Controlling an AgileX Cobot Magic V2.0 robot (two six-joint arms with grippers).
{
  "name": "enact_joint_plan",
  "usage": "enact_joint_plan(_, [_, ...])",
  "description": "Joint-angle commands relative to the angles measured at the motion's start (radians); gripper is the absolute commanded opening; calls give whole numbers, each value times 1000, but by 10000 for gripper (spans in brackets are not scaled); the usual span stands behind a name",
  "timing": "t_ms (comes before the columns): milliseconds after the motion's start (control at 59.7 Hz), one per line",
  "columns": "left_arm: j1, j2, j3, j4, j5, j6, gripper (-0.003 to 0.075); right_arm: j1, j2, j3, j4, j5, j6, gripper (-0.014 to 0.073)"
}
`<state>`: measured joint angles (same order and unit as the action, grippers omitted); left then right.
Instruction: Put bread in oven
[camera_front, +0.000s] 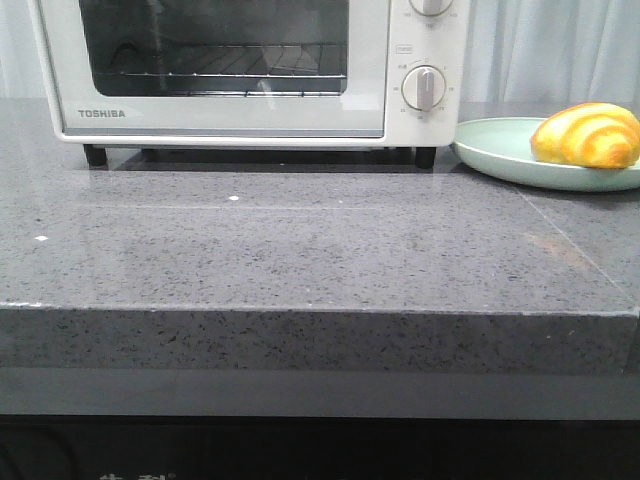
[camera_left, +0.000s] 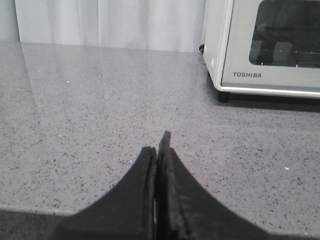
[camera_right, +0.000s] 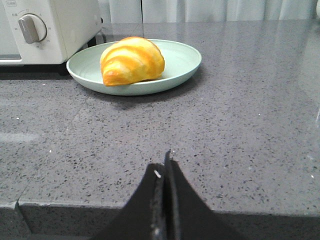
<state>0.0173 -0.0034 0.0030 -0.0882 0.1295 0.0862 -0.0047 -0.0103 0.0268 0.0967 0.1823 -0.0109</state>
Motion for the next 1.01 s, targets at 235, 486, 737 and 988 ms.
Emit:
enact_joint_plan(235, [3, 14, -131, 47, -150, 1, -20, -6, -11, -198, 29, 13, 11, -67])
enact_joint_plan(486, [3, 307, -375, 47, -9, 1, -20, -6, 179, -432, 24, 150, 11, -67])
enact_joint_plan(737, [-36, 609, -544, 54, -157, 2, -21, -6, 293, -504, 25, 132, 11, -67])
enact_joint_plan(988, [-291, 903, -778, 63, -156, 2, -21, -6, 293, -504, 26, 106, 11, -67])
